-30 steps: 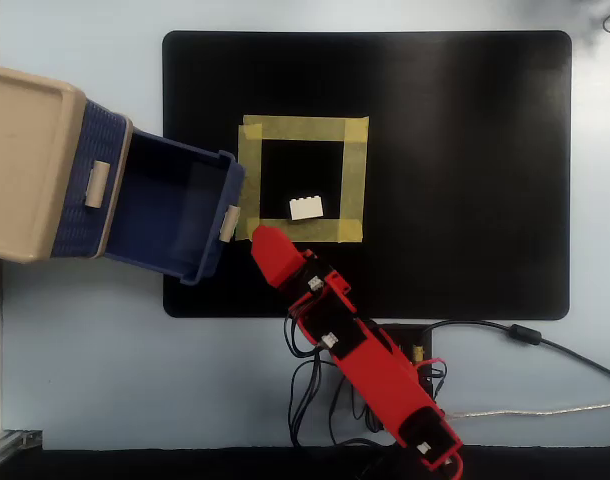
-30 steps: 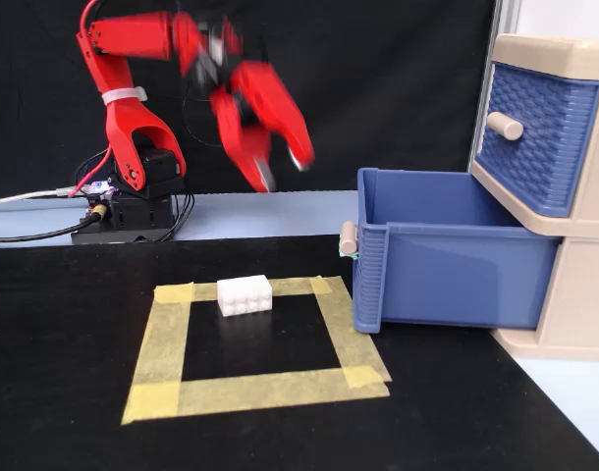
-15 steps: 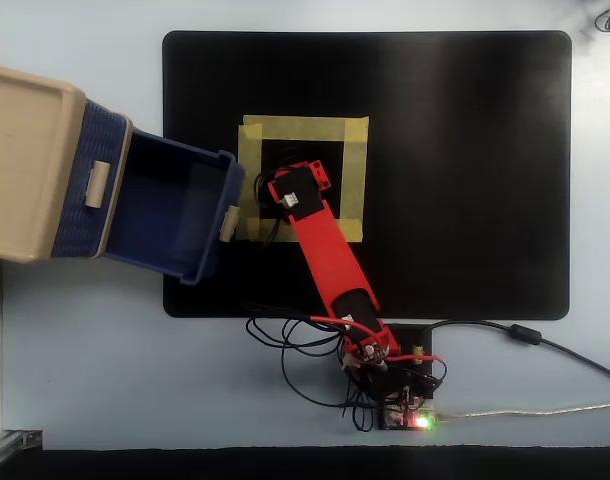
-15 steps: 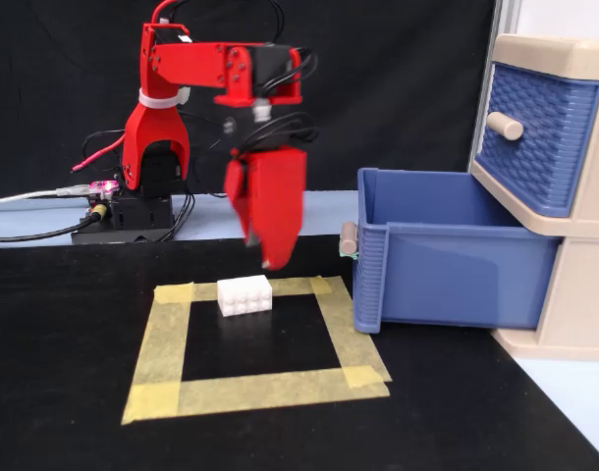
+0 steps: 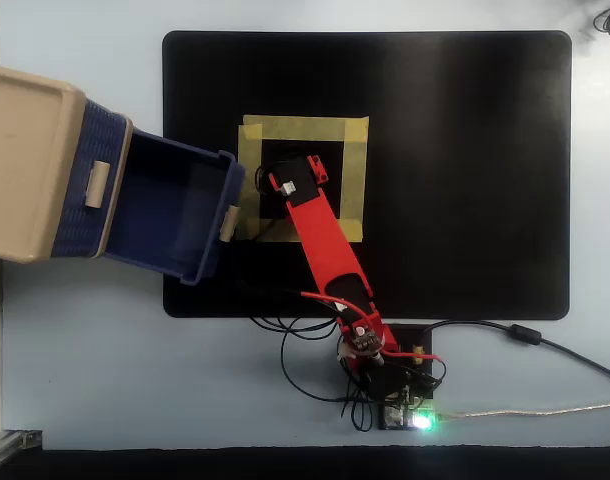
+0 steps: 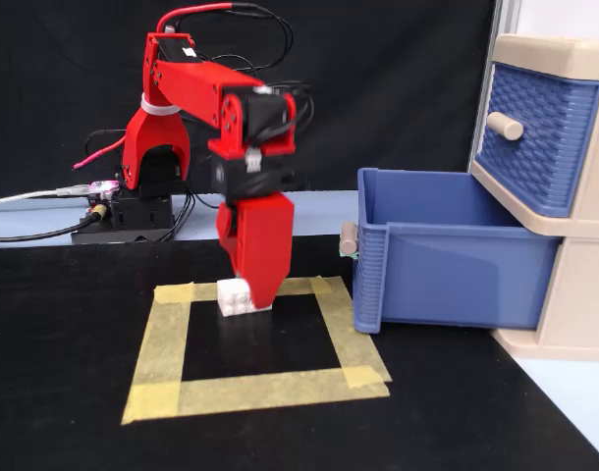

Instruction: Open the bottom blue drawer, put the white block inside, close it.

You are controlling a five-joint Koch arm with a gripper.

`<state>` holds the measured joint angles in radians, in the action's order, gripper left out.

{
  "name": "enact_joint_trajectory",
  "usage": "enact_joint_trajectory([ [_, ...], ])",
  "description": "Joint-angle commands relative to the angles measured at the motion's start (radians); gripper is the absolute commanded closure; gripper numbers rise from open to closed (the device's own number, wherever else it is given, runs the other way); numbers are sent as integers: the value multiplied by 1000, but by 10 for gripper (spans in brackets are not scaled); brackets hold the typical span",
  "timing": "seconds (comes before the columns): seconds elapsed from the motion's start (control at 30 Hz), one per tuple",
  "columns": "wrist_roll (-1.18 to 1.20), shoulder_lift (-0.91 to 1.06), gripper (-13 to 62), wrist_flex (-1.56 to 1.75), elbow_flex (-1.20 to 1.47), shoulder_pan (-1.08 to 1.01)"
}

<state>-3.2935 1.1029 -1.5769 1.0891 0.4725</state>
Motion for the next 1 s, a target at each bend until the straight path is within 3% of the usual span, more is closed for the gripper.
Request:
enact_joint_trajectory([
  [0.0,-29,18,161,64,28,5],
  [0.43,-23,41,171,101,133,12],
  [0.53,-18,41,251,101,146,11],
  [0.7,2,89,577,60,146,11],
  [0.83,98,267,575,-67,104,11],
  [0.97,239,417,575,-293,-187,52],
])
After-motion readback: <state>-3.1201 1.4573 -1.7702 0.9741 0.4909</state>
